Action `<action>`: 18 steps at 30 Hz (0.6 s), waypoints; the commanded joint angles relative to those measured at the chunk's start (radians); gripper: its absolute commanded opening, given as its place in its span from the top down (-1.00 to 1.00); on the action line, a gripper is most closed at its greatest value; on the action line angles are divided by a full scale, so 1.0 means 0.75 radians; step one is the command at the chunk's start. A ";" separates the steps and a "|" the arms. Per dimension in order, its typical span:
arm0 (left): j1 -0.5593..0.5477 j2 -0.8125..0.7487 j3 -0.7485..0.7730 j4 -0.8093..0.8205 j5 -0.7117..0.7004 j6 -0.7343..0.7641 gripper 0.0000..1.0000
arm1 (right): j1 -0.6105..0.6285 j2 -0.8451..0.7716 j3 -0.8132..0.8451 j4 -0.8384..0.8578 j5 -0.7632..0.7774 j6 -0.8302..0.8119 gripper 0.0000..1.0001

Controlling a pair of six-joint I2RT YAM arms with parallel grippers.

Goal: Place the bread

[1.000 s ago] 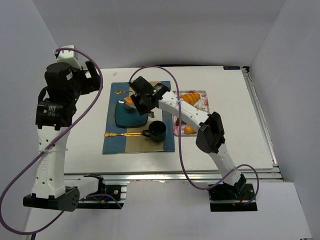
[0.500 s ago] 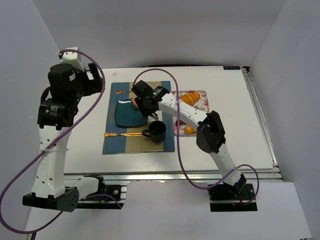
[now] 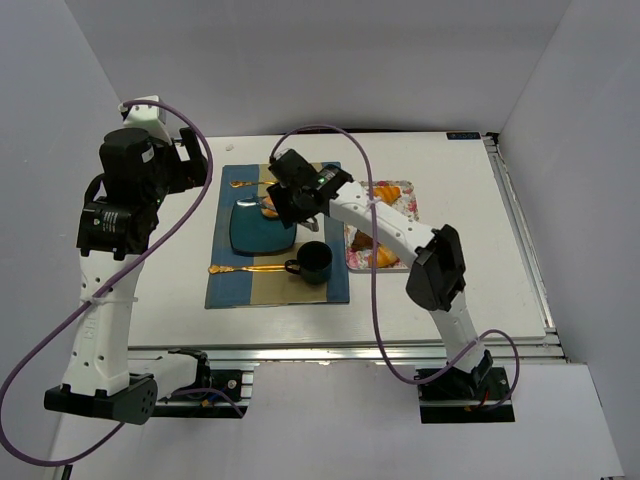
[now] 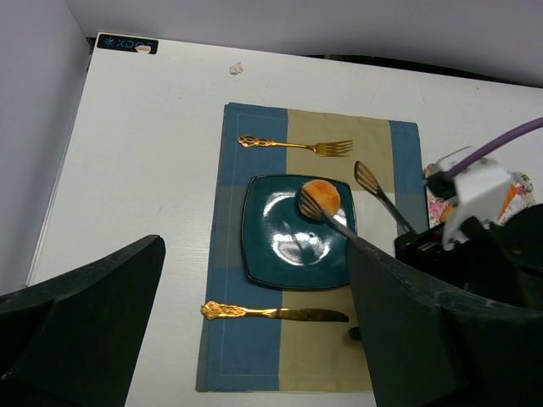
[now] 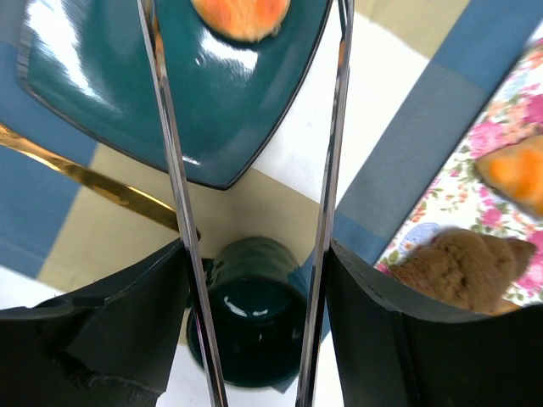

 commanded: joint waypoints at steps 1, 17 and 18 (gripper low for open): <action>-0.008 -0.037 0.007 -0.002 -0.023 0.013 -0.96 | 0.000 -0.171 0.065 0.052 0.060 0.049 -0.33; -0.022 -0.045 0.023 0.002 -0.023 0.011 -0.96 | -0.711 -1.242 -1.305 0.297 0.224 0.160 -0.29; -0.026 -0.045 0.023 0.002 -0.023 0.011 -0.96 | -0.746 -1.265 -1.399 0.301 0.224 0.154 -0.29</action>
